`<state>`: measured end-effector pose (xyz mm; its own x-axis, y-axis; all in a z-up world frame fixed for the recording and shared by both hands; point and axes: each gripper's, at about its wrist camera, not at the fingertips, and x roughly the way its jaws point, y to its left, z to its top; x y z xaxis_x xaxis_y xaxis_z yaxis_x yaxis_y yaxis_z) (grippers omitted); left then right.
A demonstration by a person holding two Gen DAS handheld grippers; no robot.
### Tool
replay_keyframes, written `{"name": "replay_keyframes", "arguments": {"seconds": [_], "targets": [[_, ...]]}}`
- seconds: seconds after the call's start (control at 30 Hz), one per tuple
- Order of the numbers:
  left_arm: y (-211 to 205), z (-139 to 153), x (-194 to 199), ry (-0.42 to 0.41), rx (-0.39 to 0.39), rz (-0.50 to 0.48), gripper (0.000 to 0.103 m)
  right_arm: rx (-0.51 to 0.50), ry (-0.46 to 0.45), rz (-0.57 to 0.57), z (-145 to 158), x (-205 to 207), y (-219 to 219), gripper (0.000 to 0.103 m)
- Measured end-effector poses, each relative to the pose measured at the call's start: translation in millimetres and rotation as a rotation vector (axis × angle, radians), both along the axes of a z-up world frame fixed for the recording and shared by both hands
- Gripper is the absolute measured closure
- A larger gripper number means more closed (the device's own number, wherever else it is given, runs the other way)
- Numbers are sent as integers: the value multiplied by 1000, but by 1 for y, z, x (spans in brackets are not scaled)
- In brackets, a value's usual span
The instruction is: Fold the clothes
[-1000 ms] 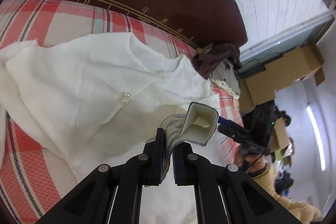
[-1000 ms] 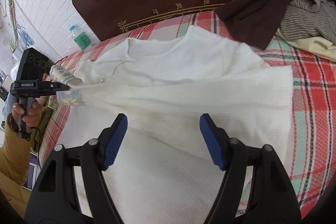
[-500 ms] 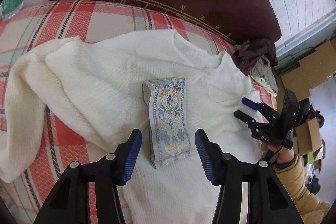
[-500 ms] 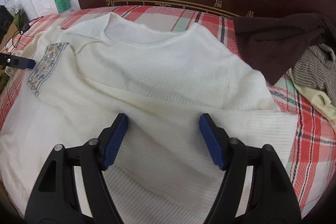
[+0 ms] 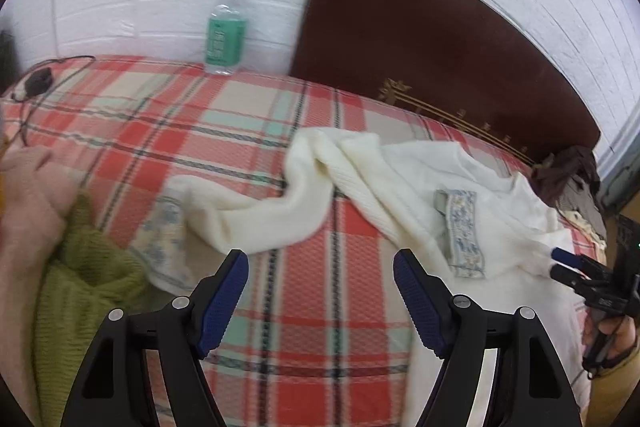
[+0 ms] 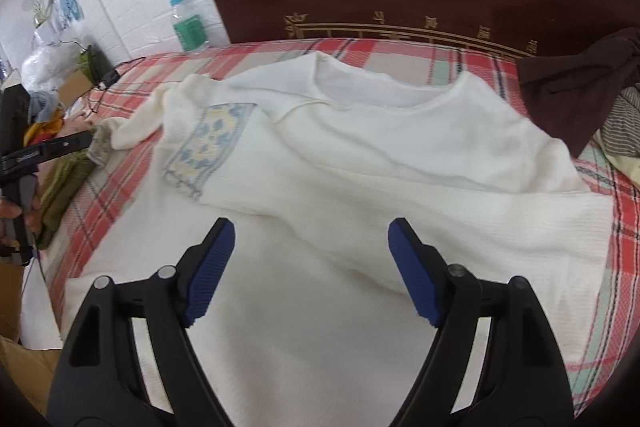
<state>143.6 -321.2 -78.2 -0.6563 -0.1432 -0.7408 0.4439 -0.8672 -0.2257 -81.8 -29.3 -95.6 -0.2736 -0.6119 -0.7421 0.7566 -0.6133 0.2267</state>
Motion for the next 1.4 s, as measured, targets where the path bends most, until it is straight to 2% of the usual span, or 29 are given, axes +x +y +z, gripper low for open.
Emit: {"name": "replay_keyframes", "arguments": {"seconds": [0.13,0.27,0.4,0.43,0.47,0.53,0.57,0.7,0.8,0.93,1.03,1.17,1.3,1.4], "targets": [[-19,-5,-8,-60,-131,58,26,-44,-40,36,-1,27,-9,23],[-49,-25,-18,-161,-170,164,26,-47,-69,46,-6,41,-11,23],[-69,-55,-24,-235,-89,149,29,-51,-85,17,-6,46,-4,22],[-67,-56,-25,-232,-93,132,31,-53,-91,9,-6,46,-2,22],[-63,-55,-25,-221,-103,113,37,-55,-96,2,-7,46,-1,22],[-58,-52,-26,-200,-100,75,82,-59,-105,-8,-7,47,3,22],[-58,-49,-27,-188,-71,57,90,-62,-112,-15,-8,47,4,22],[-60,-25,-22,-72,104,9,90,-78,-127,-39,-8,49,11,22],[-54,0,-17,38,264,-59,90,-102,-132,-45,-5,50,19,22],[-37,29,-23,139,408,-156,90,-132,-137,-55,-2,51,29,22],[-17,53,-37,180,438,-231,90,-150,-140,-63,-1,52,36,22],[20,84,-66,192,433,-356,90,-192,-145,-61,3,54,45,22],[66,100,-104,147,411,-481,90,-219,-125,-55,9,56,50,22],[101,92,-132,81,415,-548,89,-236,-118,-57,13,55,54,22]]}}
